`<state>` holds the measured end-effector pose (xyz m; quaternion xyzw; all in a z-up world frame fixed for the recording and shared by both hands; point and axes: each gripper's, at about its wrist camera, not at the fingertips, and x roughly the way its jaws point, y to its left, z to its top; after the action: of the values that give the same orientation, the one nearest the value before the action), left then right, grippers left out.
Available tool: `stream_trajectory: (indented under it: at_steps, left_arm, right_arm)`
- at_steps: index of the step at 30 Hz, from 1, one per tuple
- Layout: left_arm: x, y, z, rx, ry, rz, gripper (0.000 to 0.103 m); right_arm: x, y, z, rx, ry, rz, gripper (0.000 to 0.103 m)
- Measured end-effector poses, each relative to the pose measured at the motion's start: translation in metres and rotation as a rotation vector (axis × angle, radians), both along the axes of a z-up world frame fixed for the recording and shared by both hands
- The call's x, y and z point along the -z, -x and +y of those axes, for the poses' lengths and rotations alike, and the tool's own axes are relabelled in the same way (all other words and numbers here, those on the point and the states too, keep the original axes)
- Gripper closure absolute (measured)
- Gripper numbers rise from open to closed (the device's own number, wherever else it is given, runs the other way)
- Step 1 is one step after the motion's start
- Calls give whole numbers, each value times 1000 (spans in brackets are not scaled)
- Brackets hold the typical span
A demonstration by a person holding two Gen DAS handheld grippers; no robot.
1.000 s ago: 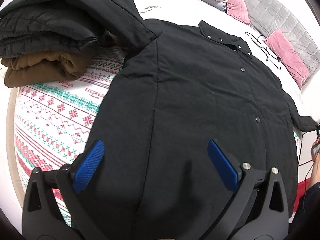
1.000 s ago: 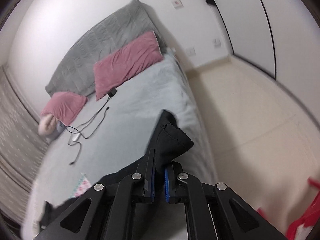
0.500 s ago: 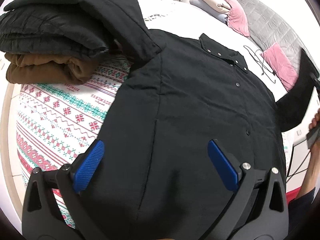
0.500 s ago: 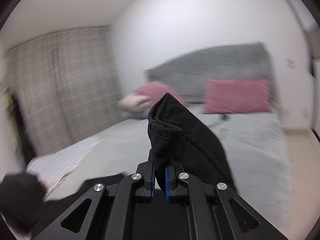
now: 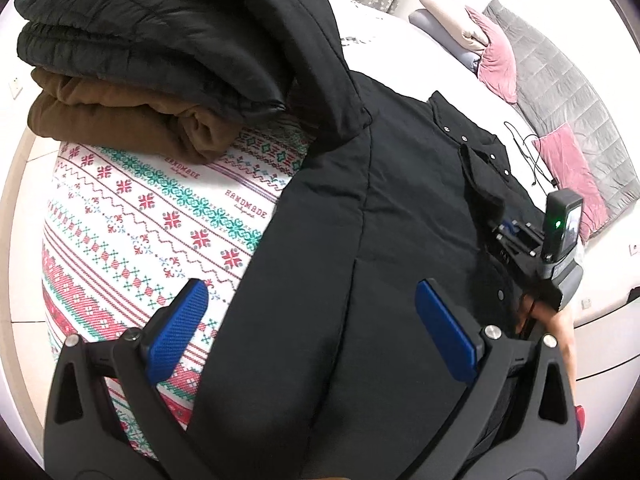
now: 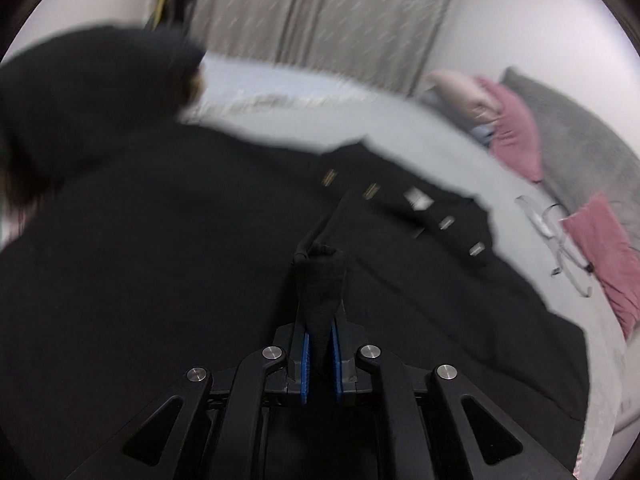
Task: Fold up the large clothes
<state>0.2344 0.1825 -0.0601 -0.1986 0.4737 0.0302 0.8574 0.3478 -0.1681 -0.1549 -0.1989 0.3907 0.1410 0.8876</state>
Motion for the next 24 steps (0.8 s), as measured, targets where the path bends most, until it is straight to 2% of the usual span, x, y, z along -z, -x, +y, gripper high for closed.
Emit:
stream_trajectory:
  at_steps: [7,9,13,15,16,18,19,20,21,22,24]
  left_arm:
    - [4,-6,-9,17,-8,15,0]
    - [5,-8,-11,18,-13,18,0]
    - [5,-10,-17,27,-14,17,0]
    - [4,-11,-20,33,-27,17,0]
    - [4,-11,-20,35,-31,18,0]
    - [4,-10,-19,32,-30,16,0]
    - [4,-10,-18,30,-27,16,0]
    - [5,-10,-17,29,-24,16,0]
    - [5,-10,-17,27,-22,15,0]
    - [4,-9,-16,26,-22,15,0]
    - [5,-8,-15,28,-24,16,0]
  right_arm:
    - [3,22,-30,-192,-14,160,92]
    - [7,26,-35,-216,-38,202,91]
    - [3,35,-39,-253,-81,240,87]
    - [-4,51,-35,-336,-95,274,82]
    - [-10,54,-37,-364,-95,262,82]
    - [-29,49,-53,-304,-149,182,80]
    - [-37,42,-66,-244,-201,151,73]
    - [-44,32,-86,-144,-265,118,59]
    - [-46,23,-107,-30,-297,96,53]
    - [-43,16,-123,57,-301,91,47]
    - [-27,2,-162,217,-279,129,47]
